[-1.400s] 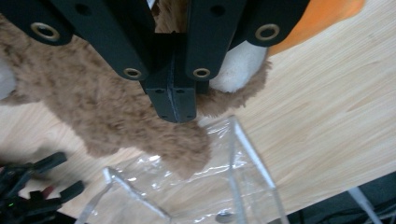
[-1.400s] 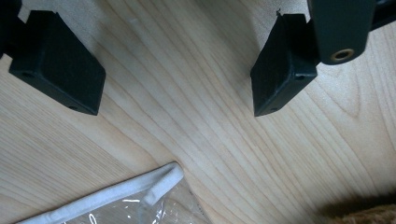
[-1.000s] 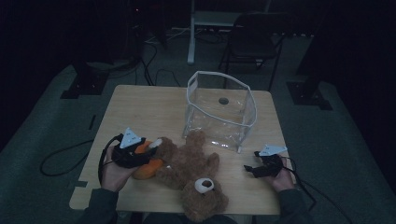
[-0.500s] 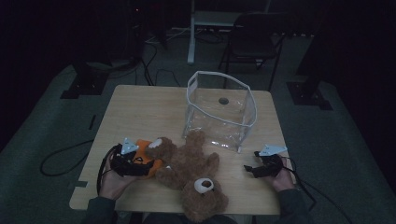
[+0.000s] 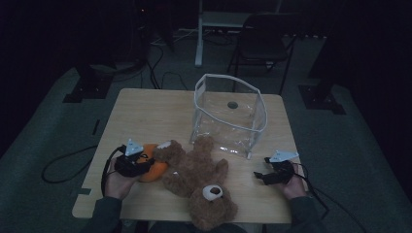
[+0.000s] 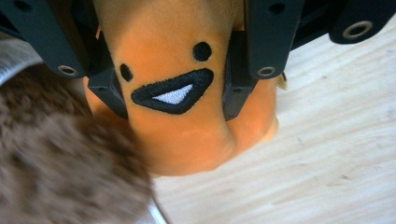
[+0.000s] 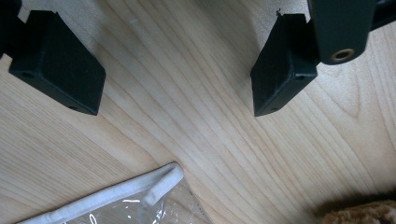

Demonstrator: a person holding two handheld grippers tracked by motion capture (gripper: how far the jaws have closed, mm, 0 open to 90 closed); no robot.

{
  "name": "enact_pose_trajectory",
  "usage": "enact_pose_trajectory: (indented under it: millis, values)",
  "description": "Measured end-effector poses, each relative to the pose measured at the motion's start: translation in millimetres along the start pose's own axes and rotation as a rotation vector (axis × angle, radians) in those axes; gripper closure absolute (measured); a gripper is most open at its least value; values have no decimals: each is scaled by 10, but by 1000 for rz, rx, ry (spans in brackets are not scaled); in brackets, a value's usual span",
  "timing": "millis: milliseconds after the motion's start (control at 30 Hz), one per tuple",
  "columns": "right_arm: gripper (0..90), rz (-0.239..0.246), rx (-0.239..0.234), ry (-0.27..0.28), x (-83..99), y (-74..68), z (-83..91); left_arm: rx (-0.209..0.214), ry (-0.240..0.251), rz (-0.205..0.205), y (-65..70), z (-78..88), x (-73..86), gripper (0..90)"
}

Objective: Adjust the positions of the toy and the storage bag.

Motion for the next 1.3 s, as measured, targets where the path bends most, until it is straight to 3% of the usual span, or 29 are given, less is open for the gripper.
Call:
enact_pose_trajectory:
  millis: [100, 200, 267, 400, 500, 633, 700, 833, 867, 967, 1133, 1300]
  values:
    - [171, 0, 0, 0, 0, 0, 0, -77, 17, 9, -191, 2, -124, 534]
    - [171, 0, 0, 0, 0, 0, 0, -102, 71, 45, -371, -10, -304, 534]
    - [171, 0, 0, 0, 0, 0, 0, -118, 102, 46, -466, -47, -439, 531]
    - [171, 0, 0, 0, 0, 0, 0, -108, 161, 47, -587, -181, -700, 522]
    - [171, 0, 0, 0, 0, 0, 0, -101, 176, 54, -668, -366, -872, 515]
    - [171, -1, 0, 0, 0, 0, 0, -102, 161, 70, -719, -562, -954, 506]
    - [171, 0, 0, 0, 0, 0, 0, -87, 142, 69, -734, -748, -964, 491]
    - [171, -1, 0, 0, 0, 0, 0, -46, 46, 82, -702, -1038, -805, 382]
    - [171, -1, 0, 0, 0, 0, 0, -24, 66, 92, -680, -1043, -796, 335]
    - [171, -1, 0, 0, 0, 0, 0, -34, 97, 114, -678, -968, -826, 256]
    - [171, 0, -1, 0, 0, 0, 0, -33, 170, 117, -659, -741, -972, 253]
    - [171, 0, -1, 0, 0, 0, 0, 9, 200, 46, -437, -605, -1092, 258]
Point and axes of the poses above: each handheld gripper's, and its own axes: z roughly backward along the jaws, x roughly out of its underside, y roughly to its right, the point moved 8 cm from there along -z, roughly forward along the jaws, and after that the axes turned 1 degree about x, right-handed, at the moved point
